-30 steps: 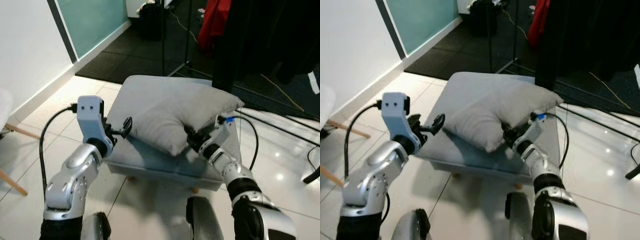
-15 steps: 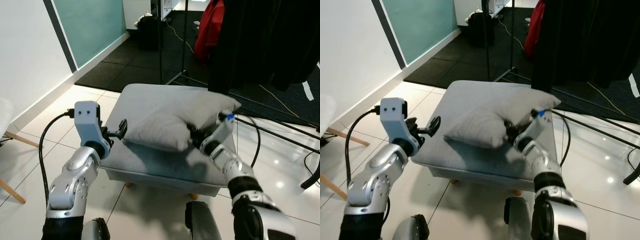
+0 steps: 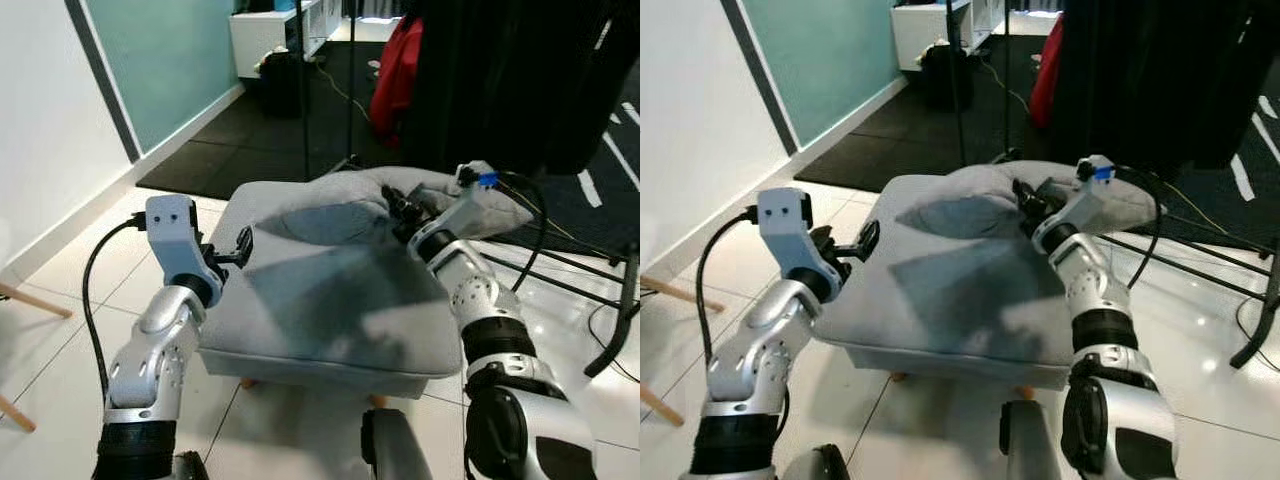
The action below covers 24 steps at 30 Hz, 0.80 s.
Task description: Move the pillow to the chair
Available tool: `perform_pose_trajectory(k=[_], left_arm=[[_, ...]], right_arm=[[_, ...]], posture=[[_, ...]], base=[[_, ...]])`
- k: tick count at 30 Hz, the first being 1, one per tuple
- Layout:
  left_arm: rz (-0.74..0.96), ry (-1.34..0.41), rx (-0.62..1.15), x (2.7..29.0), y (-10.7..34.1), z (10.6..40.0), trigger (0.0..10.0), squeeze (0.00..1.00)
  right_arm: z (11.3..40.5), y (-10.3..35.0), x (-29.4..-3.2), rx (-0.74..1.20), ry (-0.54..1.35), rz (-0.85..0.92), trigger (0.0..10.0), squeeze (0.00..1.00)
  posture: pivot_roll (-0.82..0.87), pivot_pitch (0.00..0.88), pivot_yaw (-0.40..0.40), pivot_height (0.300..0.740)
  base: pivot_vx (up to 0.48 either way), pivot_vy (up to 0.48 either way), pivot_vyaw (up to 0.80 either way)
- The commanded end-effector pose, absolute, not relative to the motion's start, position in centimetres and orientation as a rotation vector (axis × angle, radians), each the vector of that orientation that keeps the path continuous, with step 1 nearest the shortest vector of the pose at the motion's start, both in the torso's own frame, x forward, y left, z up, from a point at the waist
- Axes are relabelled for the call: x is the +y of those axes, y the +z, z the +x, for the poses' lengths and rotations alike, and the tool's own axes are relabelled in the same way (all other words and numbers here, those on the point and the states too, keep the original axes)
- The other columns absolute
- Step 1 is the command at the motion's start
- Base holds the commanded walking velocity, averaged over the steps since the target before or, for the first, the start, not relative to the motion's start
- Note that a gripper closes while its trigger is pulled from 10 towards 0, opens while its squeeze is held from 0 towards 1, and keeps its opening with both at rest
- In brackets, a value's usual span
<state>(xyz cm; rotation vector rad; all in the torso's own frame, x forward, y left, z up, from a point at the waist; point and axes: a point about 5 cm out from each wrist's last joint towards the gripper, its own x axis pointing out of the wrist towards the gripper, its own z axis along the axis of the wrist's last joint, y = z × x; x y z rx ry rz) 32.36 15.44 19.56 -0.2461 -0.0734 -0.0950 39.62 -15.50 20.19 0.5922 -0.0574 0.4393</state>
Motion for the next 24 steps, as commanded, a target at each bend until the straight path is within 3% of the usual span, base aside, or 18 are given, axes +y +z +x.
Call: perform_pose_trajectory(k=[1, 13, 17, 24], left_arm=[[-0.246, -0.07, -0.072, 15.7, 19.3, 32.4, 10.0, 0.0], [-0.256, -0.004, -0.045, 16.1, 18.7, 32.6, 10.0, 0.0], [-0.258, 0.012, -0.04, 16.3, 18.4, 32.7, 10.0, 0.0], [-0.255, 0.042, -0.043, 17.1, 17.8, 32.3, 10.0, 0.0]], right_arm=[[39.6, 21.7, -15.0, -0.119, 0.489, 0.574, 10.0, 0.0], [39.8, 21.6, -14.4, -0.103, 0.508, 0.565, 10.0, 0.0], [39.7, 21.4, -13.9, -0.092, 0.52, 0.564, 10.0, 0.0], [39.7, 21.0, -13.7, -0.077, 0.527, 0.557, 10.0, 0.0]], posture=[[-0.18, 0.0, 0.009, 0.492], [-0.18, 0.0, -0.007, 0.536], [-0.17, 0.0, -0.011, 0.55], [-0.17, 0.0, -0.016, 0.575]], base=[[0.0, 0.0, 0.0], [0.0, 0.0, 0.0], [-0.476, 0.0, 0.0], [0.0, 0.0, 0.0]])
